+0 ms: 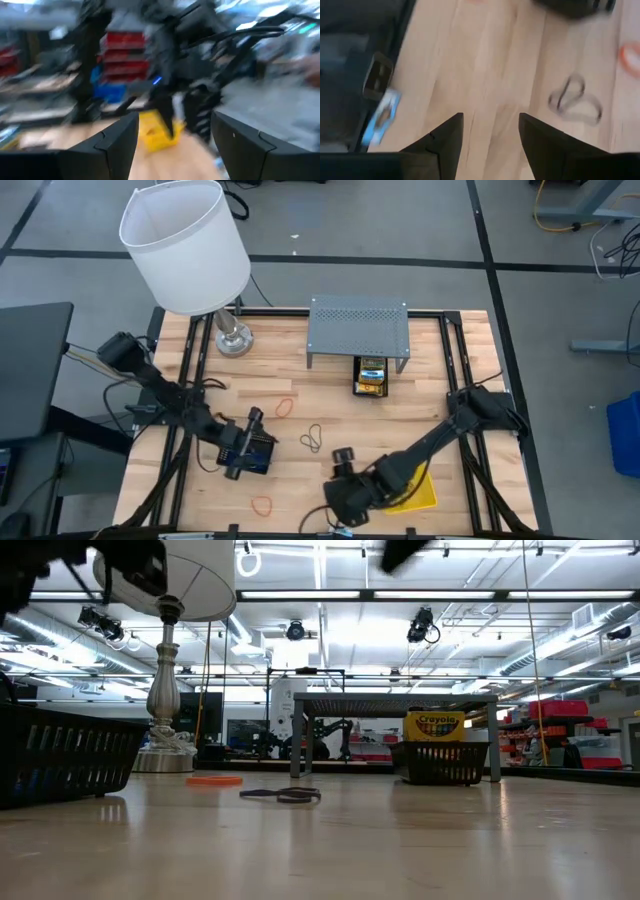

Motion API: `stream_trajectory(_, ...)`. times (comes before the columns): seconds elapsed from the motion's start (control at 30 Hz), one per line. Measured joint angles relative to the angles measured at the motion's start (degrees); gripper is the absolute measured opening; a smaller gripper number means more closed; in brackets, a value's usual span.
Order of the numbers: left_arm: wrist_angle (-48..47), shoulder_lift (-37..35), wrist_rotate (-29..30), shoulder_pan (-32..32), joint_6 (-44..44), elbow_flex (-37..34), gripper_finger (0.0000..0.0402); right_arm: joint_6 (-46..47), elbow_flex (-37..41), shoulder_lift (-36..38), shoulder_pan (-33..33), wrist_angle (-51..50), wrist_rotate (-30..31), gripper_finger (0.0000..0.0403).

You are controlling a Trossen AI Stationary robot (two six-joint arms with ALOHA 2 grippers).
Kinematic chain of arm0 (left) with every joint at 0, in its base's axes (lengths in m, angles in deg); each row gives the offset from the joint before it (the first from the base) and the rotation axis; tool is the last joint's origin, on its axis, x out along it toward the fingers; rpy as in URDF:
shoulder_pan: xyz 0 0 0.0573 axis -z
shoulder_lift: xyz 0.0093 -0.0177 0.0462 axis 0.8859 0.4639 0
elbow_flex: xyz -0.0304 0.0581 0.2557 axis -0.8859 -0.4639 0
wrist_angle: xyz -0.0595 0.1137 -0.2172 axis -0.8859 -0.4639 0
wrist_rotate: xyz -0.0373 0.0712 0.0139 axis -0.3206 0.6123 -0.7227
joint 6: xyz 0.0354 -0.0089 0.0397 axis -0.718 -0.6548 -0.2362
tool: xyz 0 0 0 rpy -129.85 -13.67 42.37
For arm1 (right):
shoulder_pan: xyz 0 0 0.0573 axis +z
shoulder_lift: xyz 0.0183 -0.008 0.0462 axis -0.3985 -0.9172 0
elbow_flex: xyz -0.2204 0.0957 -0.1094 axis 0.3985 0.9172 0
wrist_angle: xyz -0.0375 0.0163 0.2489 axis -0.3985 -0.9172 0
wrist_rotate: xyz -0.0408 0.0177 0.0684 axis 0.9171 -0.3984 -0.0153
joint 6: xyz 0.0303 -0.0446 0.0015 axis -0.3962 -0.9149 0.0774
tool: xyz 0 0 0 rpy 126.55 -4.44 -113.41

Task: Pick & Place Office Desk Supplies
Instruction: Put the brown rubber band into the yellow bin

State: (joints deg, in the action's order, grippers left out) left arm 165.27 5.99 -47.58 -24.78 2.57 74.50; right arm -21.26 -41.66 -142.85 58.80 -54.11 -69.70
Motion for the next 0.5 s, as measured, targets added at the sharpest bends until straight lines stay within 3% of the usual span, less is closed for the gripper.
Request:
stream_trajectory(0.13,13.9,5.2,-4.2,-2.8,1.3,-5.7,0.0252,-6.2,0.1,-0.6,-2.7,6.1,-0.4,0.0197)
stream_trajectory(0.3,13.7,5.1,1.4,-3.4,3.7,-11.1,0.0252,-12.7,0.6,-0.6,-6.2,16.0,-5.1,0.0202)
stream_trajectory(0.5,13.2,1.4,7.0,-1.6,5.3,-15.4,0.0252,-14.4,14.4,-0.3,-12.2,40.9,-18.2,0.0204)
